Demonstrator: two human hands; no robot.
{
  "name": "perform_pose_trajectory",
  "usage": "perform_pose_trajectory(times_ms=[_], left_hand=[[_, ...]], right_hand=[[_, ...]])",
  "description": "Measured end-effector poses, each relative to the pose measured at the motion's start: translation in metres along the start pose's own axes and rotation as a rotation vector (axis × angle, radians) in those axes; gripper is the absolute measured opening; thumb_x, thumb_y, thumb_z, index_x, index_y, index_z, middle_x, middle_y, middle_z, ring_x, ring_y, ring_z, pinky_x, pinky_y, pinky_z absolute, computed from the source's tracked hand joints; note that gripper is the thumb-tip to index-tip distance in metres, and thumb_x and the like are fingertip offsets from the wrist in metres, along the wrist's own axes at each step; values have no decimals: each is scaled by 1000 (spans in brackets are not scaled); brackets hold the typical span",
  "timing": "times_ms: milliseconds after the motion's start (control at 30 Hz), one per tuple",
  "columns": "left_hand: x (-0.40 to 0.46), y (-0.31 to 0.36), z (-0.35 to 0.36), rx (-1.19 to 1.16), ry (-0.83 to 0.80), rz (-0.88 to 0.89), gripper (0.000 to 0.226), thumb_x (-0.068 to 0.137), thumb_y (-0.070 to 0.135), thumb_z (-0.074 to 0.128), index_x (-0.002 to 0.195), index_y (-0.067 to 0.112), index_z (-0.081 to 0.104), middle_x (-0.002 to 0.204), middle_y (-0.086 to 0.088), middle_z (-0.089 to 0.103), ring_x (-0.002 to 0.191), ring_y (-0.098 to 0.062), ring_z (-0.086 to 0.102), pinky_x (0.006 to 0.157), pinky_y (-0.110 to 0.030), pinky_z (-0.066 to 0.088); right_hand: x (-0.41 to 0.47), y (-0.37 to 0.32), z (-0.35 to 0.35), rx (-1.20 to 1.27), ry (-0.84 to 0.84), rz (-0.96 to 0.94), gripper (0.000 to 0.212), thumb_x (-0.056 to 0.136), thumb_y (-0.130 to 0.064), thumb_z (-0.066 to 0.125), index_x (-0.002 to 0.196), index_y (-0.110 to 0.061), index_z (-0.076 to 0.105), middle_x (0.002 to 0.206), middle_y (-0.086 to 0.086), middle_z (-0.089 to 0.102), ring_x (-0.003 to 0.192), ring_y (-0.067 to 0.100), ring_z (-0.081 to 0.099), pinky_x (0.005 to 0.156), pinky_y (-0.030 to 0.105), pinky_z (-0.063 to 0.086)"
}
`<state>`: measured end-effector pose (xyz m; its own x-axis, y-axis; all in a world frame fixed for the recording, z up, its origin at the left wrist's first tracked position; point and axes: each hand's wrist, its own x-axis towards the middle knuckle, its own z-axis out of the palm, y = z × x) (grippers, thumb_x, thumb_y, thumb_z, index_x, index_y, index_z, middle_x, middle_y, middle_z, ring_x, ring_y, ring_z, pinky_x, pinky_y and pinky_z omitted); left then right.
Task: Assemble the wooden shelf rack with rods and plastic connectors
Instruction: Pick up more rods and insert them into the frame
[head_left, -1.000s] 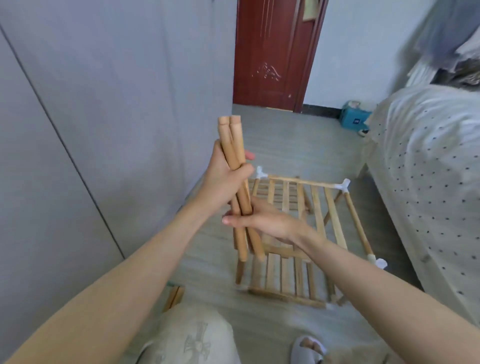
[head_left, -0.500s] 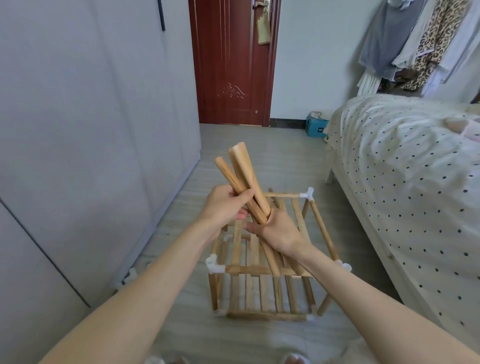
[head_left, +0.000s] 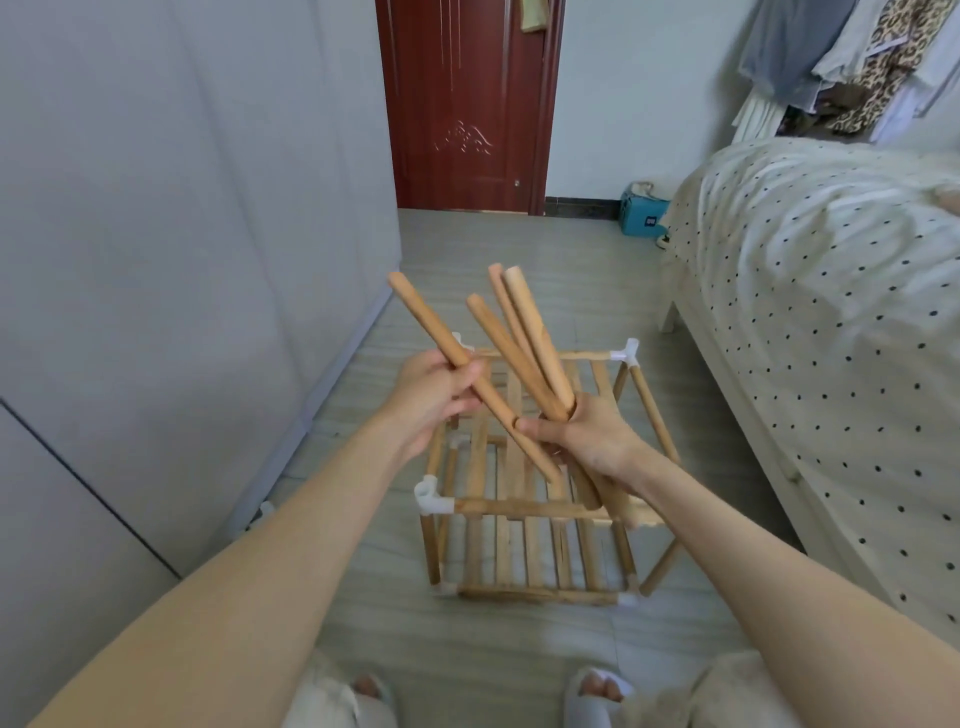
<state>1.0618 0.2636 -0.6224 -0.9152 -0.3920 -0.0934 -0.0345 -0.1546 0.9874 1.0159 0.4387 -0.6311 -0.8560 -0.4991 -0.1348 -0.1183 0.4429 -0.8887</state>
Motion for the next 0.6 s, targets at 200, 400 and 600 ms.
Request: perform_pose_trajectory(times_ms=[200, 400, 600], left_hand=[[7, -35, -54, 531, 191, 11, 21, 88, -1, 57, 81, 15, 46, 86, -12, 54, 94, -34, 62, 84, -47, 53], [14, -30, -66, 458, 189, 77, 26, 91, -1, 52, 79, 19, 43, 80, -3, 49, 81, -23, 60, 66, -32, 54], [11, -27, -65, 620, 148, 97, 23, 92, 6, 52, 80, 22, 41, 85, -2, 49, 96, -31, 61, 85, -49, 53]], right_hand=[[0, 13, -9, 74, 207, 145, 4, 87, -8, 57, 84, -9, 55, 73, 9, 64, 55, 18, 59, 64, 34, 56], [3, 15, -10, 7, 203, 139, 9, 86, -8, 57, 82, -14, 51, 72, 6, 64, 54, 14, 58, 55, 26, 53], [7, 14, -2, -27, 194, 133, 10, 83, -8, 58, 79, -15, 51, 72, 7, 66, 53, 15, 59, 61, 31, 55]])
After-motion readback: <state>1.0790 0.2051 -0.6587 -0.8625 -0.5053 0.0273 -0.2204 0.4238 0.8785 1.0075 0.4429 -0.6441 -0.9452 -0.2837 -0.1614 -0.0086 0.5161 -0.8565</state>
